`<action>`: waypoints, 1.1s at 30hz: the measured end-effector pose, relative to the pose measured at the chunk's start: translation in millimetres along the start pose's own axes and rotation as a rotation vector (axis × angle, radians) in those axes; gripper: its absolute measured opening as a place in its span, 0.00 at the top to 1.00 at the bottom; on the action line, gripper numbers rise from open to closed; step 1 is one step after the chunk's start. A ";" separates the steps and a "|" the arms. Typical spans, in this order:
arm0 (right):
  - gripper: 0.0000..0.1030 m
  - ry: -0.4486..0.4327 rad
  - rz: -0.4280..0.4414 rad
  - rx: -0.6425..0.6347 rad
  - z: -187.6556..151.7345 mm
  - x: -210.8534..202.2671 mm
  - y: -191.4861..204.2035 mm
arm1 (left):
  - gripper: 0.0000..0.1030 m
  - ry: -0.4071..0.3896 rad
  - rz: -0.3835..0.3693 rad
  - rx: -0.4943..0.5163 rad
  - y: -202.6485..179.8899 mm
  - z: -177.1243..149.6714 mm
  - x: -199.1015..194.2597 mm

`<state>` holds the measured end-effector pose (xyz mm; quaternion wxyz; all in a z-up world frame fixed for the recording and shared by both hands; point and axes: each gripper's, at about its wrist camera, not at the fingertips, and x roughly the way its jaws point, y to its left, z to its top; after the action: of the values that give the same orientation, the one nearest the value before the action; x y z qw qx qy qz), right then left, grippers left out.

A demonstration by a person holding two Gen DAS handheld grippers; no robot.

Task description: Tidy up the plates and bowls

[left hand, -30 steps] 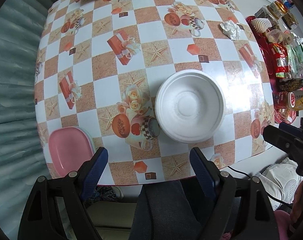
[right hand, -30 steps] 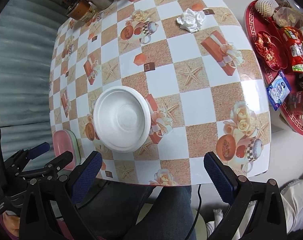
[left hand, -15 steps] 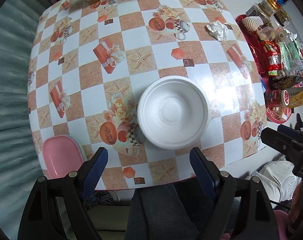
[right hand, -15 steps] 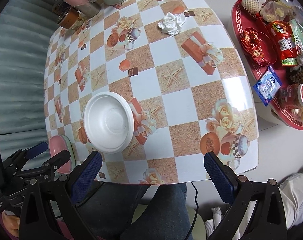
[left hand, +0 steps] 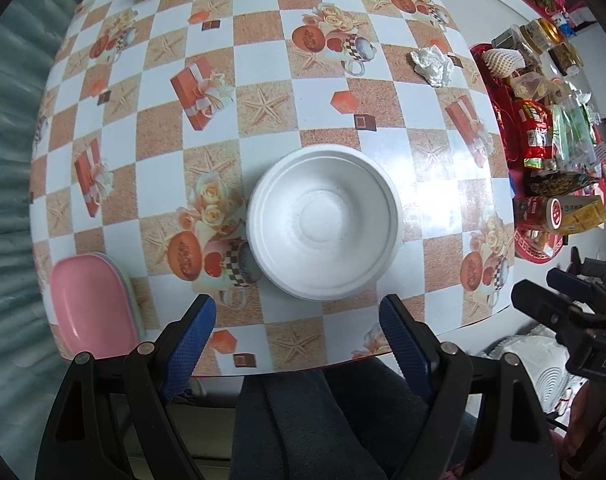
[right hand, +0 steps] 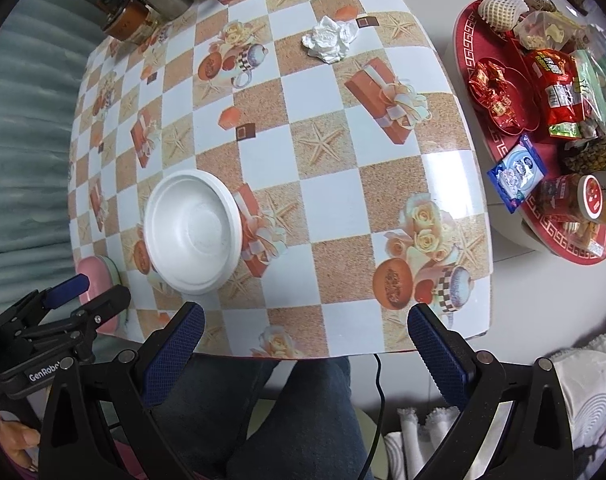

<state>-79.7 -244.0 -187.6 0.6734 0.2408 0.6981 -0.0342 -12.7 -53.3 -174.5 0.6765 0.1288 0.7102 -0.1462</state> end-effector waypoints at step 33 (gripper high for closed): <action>0.01 0.112 -0.133 -0.137 39.6 93.5 66.4 | 0.16 0.059 0.022 -0.079 50.9 19.6 93.9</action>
<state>-15.5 -173.0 -262.3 0.6445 0.1489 0.7497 -0.0173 19.9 -15.1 -270.8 0.6614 0.1139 0.7337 -0.1068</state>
